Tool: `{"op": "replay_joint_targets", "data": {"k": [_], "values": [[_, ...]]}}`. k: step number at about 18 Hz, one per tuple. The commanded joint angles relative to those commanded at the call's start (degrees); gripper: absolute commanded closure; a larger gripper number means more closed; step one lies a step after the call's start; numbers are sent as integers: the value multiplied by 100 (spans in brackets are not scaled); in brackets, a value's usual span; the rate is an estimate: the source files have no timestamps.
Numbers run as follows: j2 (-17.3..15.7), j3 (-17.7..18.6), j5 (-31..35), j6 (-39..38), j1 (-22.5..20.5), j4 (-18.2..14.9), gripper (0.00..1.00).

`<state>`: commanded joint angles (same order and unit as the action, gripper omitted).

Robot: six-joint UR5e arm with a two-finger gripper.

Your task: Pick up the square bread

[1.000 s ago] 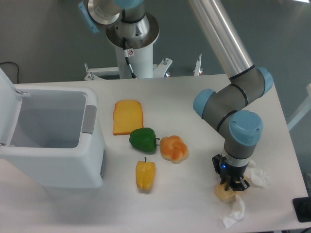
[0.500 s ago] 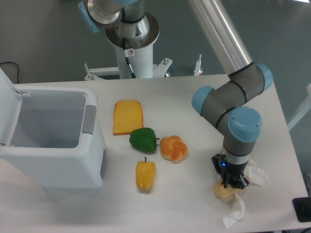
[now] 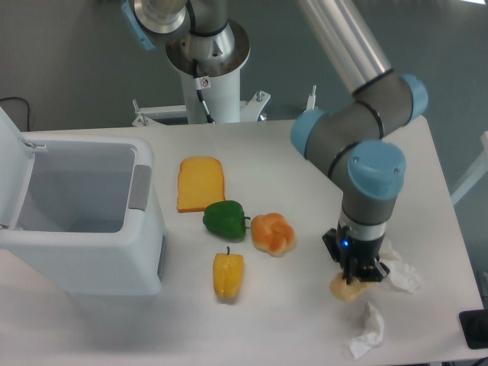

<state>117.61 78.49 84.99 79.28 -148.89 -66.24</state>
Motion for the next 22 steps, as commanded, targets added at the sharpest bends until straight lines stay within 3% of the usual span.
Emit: {"op": "replay_joint_targets", "data": {"k": [5, 11, 13, 22], "values": [[-466, 70, -35, 44, 9, -968, 100], [-791, 105, 0, 193, -61, -1689, 100], [-950, 158, 17, 281, -105, -1778, 100], [-959, 246, 79, 299, -132, -1769, 100]]}}
